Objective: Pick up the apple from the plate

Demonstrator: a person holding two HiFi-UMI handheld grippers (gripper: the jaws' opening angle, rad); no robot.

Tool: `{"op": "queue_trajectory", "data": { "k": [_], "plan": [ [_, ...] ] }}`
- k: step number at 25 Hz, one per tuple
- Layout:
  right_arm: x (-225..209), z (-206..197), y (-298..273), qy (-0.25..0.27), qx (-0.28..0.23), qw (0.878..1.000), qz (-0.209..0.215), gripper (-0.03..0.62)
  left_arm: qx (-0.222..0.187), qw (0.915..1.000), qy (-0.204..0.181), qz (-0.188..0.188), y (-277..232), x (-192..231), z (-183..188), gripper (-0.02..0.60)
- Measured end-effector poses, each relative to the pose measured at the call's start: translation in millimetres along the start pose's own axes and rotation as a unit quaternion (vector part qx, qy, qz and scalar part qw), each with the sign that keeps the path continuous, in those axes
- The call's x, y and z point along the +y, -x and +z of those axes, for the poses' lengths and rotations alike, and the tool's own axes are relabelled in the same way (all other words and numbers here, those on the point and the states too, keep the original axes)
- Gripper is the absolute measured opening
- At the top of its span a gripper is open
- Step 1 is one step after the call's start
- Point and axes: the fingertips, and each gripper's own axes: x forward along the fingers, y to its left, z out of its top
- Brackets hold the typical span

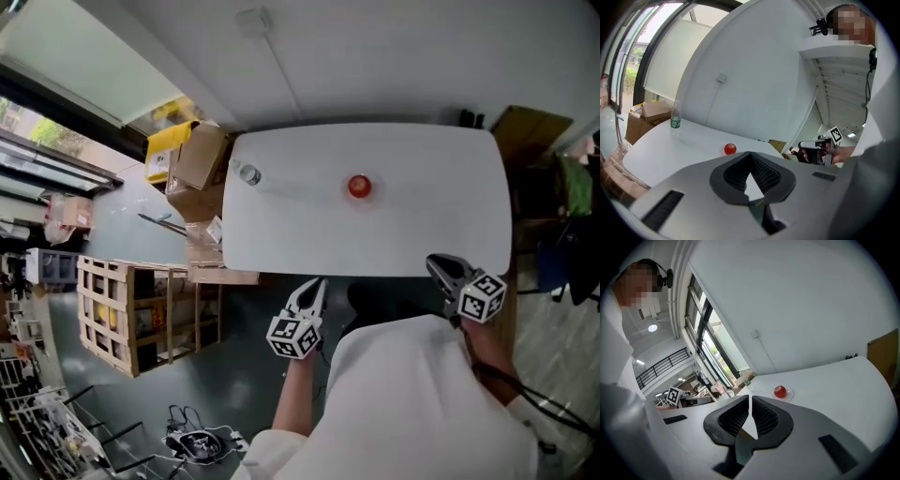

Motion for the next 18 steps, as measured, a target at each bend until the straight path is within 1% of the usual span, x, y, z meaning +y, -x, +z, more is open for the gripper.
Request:
{"op": "queue_trajectory", "data": {
  "k": [5,8,13,18],
  "plan": [
    [10,-2,-8,-0.013,-0.018,0.999,-0.032,0.044,0.023,0.9982,-0.028,-0.047,-16,8,7,0.002],
    [17,-8,-15,-0.017,-0.023,0.999,-0.043,0.044,0.029,0.9967,-0.035,-0.067,-20,14,8,0.002],
    [20,-5,-14,-0.022,-0.029,0.997,-0.063,0.044,0.035,0.9949,-0.039,-0.086,-33,20,15,0.002],
    [16,-5,-12,-0.026,-0.025,0.997,-0.075,0.044,0.035,0.9939,-0.041,-0.096,-47,21,22,0.002]
  ]
}}
